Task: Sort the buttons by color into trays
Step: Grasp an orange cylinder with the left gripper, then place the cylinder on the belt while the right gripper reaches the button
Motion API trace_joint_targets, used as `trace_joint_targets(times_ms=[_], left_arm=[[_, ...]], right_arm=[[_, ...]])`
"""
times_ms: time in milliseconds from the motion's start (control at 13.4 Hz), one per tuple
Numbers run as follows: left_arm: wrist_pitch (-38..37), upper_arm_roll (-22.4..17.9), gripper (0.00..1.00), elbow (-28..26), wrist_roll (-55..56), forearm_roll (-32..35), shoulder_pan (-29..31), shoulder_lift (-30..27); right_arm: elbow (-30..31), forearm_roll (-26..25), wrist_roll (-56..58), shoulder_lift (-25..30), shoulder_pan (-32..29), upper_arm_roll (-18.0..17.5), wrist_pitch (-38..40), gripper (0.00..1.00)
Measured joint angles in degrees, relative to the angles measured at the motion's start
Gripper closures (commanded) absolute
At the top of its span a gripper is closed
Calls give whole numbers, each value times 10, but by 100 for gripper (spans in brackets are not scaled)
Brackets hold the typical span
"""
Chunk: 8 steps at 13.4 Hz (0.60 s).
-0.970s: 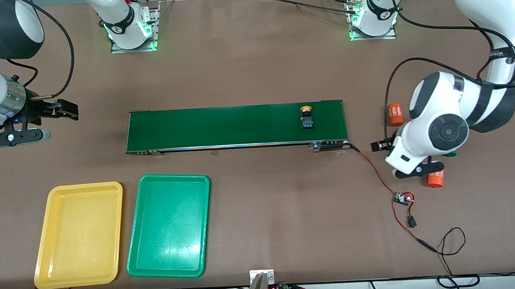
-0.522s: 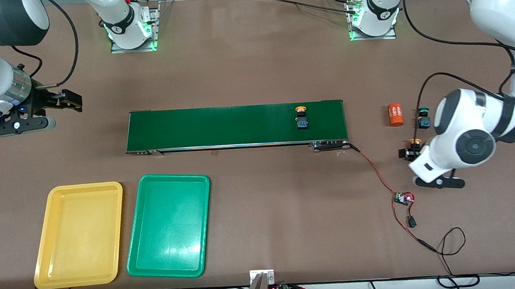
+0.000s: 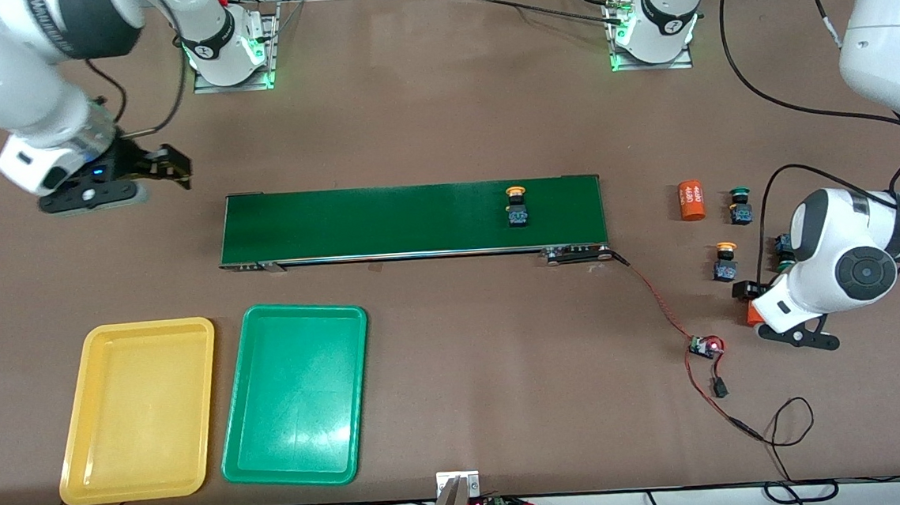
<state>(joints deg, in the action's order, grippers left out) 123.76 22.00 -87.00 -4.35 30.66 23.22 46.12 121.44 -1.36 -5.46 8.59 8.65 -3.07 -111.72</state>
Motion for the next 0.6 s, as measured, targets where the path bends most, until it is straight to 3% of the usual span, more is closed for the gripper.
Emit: trace_joint_targets(times_ms=[224,299,373,448,597], left_arm=[[30,0,49,0,-13,0,10,19],[30,0,70,0,-11,0,10,22],[30,0,82,0,-11,0,10,25],[29,0,86,0,-11,0,10,26],[19,4,85,2,-11,0,10,25]], right_arm=[[14,0,-109,-1,6,-75,-24,0],[17,0,-139,-6,12,-92,-32,0],[19,0,-166,-13,23,-100,-42,0],[21,0,-187,-23,37,-102,-53,0],[21,0,-215,-46,59,-103,-75,0]])
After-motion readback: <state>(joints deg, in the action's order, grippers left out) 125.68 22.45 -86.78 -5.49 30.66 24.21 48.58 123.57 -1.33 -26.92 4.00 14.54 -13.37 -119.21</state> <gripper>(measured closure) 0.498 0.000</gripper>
